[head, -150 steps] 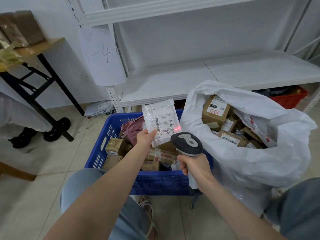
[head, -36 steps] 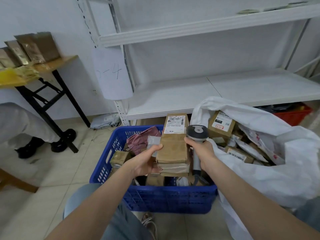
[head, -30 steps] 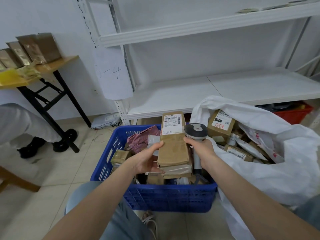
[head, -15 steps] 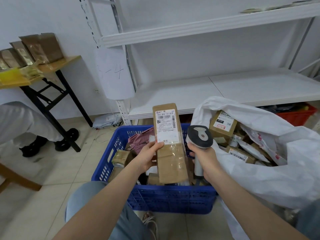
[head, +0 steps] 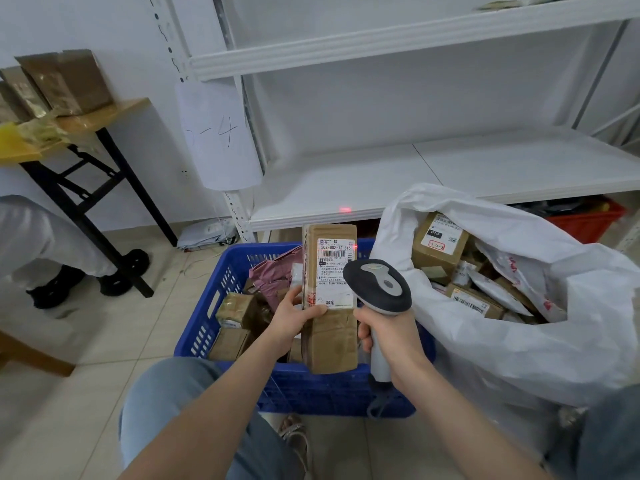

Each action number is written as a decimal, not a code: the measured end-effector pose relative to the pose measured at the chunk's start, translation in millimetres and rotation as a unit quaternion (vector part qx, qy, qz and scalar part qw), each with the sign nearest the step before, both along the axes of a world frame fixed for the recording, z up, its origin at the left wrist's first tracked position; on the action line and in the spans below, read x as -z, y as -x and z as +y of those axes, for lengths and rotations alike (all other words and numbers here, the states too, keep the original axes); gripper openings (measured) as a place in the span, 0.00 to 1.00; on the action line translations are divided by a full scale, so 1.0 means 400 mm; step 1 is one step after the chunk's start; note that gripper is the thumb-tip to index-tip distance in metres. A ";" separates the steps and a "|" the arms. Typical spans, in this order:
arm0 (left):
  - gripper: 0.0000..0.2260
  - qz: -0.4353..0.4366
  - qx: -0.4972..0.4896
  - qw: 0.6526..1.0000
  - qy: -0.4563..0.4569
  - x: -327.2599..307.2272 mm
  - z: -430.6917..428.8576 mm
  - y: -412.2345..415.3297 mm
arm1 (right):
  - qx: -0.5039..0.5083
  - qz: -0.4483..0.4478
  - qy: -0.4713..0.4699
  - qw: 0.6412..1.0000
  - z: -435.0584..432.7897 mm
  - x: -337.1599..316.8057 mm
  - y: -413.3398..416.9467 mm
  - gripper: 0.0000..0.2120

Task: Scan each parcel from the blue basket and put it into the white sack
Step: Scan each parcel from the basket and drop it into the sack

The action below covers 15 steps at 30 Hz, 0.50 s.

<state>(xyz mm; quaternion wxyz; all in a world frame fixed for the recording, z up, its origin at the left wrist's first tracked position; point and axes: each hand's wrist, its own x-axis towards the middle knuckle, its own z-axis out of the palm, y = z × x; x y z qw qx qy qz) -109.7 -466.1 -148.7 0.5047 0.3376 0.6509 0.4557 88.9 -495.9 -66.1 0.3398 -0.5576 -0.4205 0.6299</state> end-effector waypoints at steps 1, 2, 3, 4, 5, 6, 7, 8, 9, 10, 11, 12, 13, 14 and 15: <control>0.37 0.002 -0.002 1.000 0.001 0.004 0.001 0.001 | 0.002 -0.003 0.000 1.000 -0.003 -0.001 -0.001 0.15; 0.37 0.002 -0.004 1.000 0.001 0.006 0.002 0.000 | 0.005 -0.006 -0.002 1.000 -0.002 -0.002 -0.002 0.15; 0.37 0.002 -0.006 1.000 0.002 0.008 0.002 0.000 | 0.006 -0.008 -0.003 1.000 -0.004 -0.003 -0.003 0.15; 0.37 0.004 -0.006 1.000 0.001 0.008 0.002 -0.001 | 0.003 -0.008 0.002 1.000 -0.004 -0.006 -0.003 0.15; 0.37 0.005 -0.006 1.000 0.002 0.006 0.002 -0.002 | -0.004 -0.004 0.011 1.000 -0.004 -0.007 -0.003 0.15; 0.37 0.006 -0.004 1.000 0.002 0.006 0.003 -0.003 | -0.009 0.000 0.020 1.000 -0.004 -0.008 -0.001 0.15; 0.37 0.007 -0.003 1.000 0.001 0.005 0.003 -0.004 | -0.007 0.003 0.026 1.000 -0.006 -0.008 0.001 0.15; 0.37 0.007 -0.003 1.000 -0.001 0.004 0.003 -0.005 | 0.000 0.005 0.029 1.000 -0.008 -0.010 0.002 0.15; 0.37 0.007 -0.003 1.000 -0.003 0.001 0.002 -0.007 | 0.007 0.007 0.029 1.000 -0.011 -0.010 0.003 0.14; 0.37 0.010 -0.003 1.000 -0.003 -0.001 0.002 -0.009 | 0.010 0.005 0.027 1.000 -0.014 -0.013 0.003 0.14; 0.37 0.013 -0.003 1.000 -0.002 -0.003 0.003 -0.010 | 0.010 0.002 0.025 1.000 -0.018 -0.014 0.003 0.14; 0.37 0.016 -0.004 1.000 -0.001 -0.002 0.004 -0.010 | 0.009 0.000 0.020 1.000 -0.020 -0.015 0.002 0.14; 0.38 0.017 -0.003 1.000 0.000 -0.002 0.005 -0.009 | 0.009 -0.001 0.015 1.000 -0.021 -0.016 0.002 0.14; 0.39 0.016 -0.001 1.000 0.000 -0.002 0.007 -0.008 | 0.009 -0.002 0.014 1.000 -0.021 -0.019 0.001 0.14; 0.39 0.013 0.000 1.000 0.000 -0.003 0.009 -0.008 | 0.010 -0.004 0.016 1.000 -0.020 -0.019 0.001 0.14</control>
